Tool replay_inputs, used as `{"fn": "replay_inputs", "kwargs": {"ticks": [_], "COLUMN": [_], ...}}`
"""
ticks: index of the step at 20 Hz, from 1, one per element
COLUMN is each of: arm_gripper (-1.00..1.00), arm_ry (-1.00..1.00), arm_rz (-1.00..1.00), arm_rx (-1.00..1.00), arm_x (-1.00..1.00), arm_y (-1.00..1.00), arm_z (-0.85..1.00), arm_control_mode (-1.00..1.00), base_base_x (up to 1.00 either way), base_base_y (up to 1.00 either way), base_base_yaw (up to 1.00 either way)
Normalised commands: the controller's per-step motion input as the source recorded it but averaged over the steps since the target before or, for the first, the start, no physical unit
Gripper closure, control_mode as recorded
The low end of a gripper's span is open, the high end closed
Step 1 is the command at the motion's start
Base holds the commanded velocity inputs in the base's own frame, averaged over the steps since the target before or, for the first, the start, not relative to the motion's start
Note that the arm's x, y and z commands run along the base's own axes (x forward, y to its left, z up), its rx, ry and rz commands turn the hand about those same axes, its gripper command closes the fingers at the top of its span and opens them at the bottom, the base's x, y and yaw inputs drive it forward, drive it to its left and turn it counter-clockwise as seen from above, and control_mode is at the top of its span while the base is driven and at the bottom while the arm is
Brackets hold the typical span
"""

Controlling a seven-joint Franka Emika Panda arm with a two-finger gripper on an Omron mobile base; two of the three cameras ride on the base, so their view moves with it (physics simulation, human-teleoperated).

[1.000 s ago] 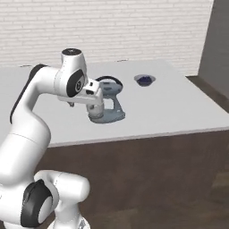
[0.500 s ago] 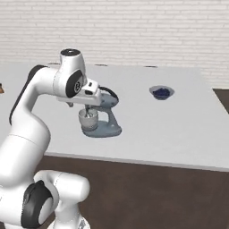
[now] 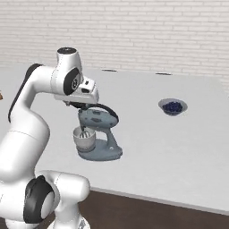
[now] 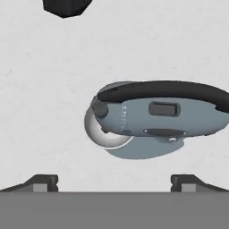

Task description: Navigate to the stand mixer.

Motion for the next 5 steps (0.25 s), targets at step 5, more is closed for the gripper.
{"fn": "replay_inputs", "kwargs": {"ticks": [5], "arm_gripper": [-1.00], "arm_ry": [0.00], "arm_rz": [0.00], "arm_rx": [0.00], "arm_x": [0.00], "arm_y": [0.00], "arm_z": [0.00], "arm_control_mode": [1.00], "base_base_x": [0.92], "base_base_y": [-0.07], "base_base_yaw": [0.09]}}
